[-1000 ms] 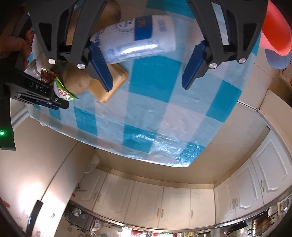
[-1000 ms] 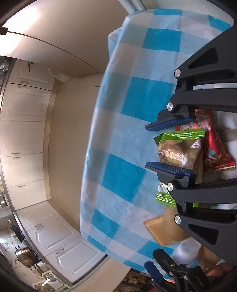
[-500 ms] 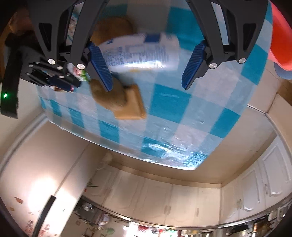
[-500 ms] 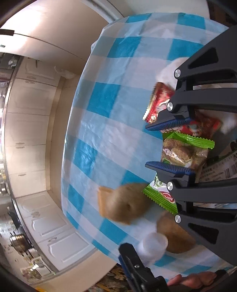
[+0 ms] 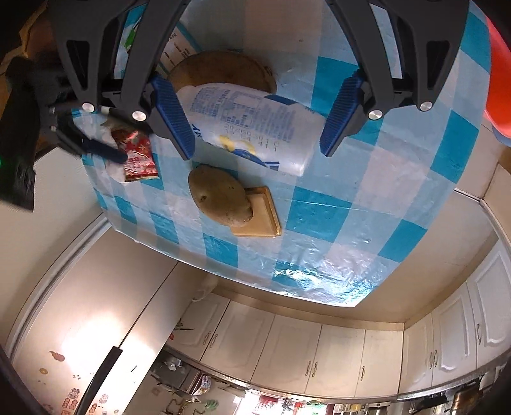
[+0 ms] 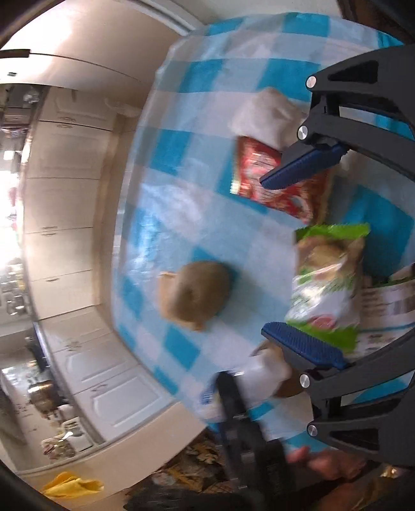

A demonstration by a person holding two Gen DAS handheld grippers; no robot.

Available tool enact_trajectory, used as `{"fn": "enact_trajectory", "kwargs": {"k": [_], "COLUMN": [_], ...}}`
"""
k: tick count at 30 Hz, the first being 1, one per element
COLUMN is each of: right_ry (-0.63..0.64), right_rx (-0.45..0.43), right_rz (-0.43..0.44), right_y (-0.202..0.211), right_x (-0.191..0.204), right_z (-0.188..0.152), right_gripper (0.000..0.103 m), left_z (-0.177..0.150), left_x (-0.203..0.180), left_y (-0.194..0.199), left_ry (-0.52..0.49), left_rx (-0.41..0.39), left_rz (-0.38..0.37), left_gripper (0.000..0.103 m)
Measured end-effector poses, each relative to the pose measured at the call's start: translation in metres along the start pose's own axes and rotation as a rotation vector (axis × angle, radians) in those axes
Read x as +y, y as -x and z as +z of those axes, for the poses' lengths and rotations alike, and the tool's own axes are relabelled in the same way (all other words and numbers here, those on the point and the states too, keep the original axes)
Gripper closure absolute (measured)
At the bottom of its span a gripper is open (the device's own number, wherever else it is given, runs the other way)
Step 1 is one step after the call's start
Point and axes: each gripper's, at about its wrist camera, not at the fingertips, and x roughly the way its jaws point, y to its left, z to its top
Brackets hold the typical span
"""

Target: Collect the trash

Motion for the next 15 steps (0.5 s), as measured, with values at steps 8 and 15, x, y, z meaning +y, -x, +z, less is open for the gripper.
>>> {"fn": "enact_trajectory", "kwargs": {"k": [8,15], "right_ry": [0.035,0.104], "right_rx": [-0.034,0.013], "right_rz": [0.005,0.034], "right_y": [-0.023,-0.058], "right_x": [0.008,0.022], "right_z": [0.045,0.057], "right_gripper": [0.019,0.027], "left_z": [-0.011,-0.018], "left_x": [0.014,0.017], "left_y": [0.008,0.013], "left_ry": [0.062,0.081], "left_rx": [-0.002,0.000], "left_rz": [-0.067,-0.096], "left_gripper": [0.022,0.022]}}
